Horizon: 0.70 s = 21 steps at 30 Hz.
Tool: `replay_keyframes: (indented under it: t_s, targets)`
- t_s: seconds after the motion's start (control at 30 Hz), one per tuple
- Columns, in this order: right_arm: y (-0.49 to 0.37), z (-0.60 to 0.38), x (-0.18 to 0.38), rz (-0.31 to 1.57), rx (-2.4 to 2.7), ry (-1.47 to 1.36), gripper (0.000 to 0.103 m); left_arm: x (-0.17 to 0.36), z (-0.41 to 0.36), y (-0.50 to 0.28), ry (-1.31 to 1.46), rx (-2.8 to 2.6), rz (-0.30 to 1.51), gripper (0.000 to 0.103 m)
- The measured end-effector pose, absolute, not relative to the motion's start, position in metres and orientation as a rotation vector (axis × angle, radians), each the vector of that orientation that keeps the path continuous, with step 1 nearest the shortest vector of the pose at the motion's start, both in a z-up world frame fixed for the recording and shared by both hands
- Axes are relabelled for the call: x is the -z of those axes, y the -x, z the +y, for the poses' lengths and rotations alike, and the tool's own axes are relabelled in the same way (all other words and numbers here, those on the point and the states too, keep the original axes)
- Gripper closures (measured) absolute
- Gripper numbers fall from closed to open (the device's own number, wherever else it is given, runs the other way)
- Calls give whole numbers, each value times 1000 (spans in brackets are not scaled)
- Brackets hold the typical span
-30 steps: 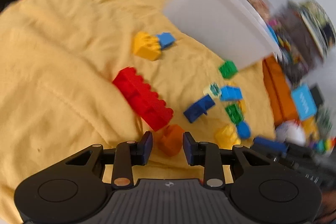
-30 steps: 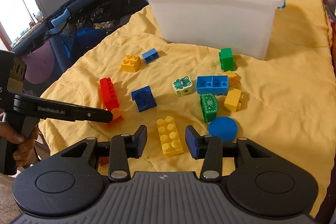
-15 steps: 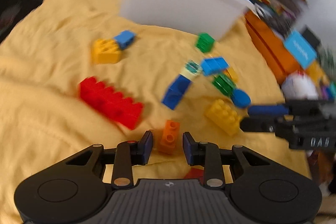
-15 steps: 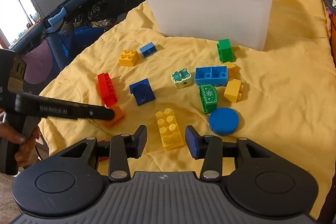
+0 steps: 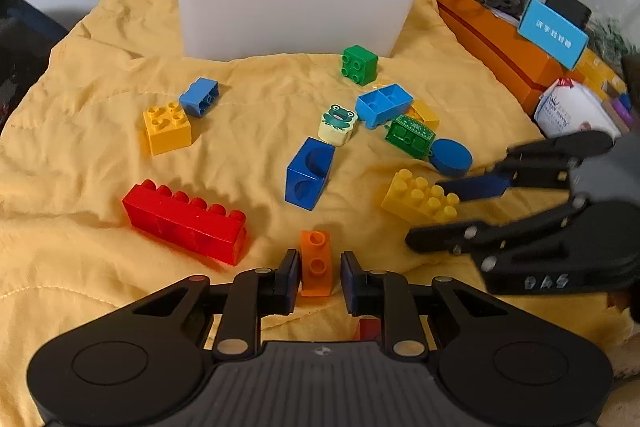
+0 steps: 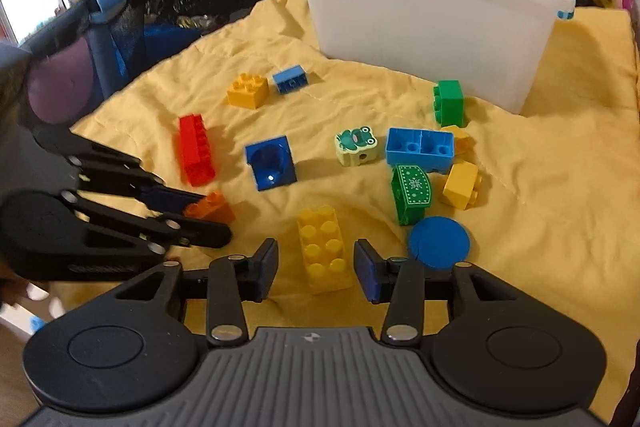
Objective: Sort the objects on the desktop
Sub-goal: 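Grasp the small orange brick with the left gripper while the right gripper grasps the yellow eight-stud brick, then carry both bricks over the clear bin and open both grippers to release them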
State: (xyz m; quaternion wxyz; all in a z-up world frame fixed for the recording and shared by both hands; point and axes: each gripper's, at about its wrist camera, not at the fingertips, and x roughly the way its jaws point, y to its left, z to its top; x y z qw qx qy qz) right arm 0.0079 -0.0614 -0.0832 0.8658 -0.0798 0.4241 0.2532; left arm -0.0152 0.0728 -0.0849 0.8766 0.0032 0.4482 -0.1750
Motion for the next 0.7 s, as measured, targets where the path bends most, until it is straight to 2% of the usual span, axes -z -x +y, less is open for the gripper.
replay_keyframes:
  t_s: [0.07, 0.1, 0.13, 0.17, 0.37, 0.7]
  targets:
    - [-7, -60, 90, 900, -533, 195, 57, 85, 75, 15, 9, 366, 934, 85]
    - [-6, -60, 91, 888, -536, 201, 63, 84, 76, 15, 18, 368, 930, 85]
    - [-5, -60, 91, 880, -537, 208, 74, 83, 77, 15, 23, 370, 928, 85]
    - [-6, -60, 90, 879, -535, 214, 76, 79, 78, 14, 30, 374, 923, 86]
    - [-11, -67, 70, 870, -528, 125, 76, 25, 80, 5, 55, 418, 811, 86]
    - [-42, -78, -17, 580, -450, 158, 76, -74, 66, -68, 47, 395, 498, 85]
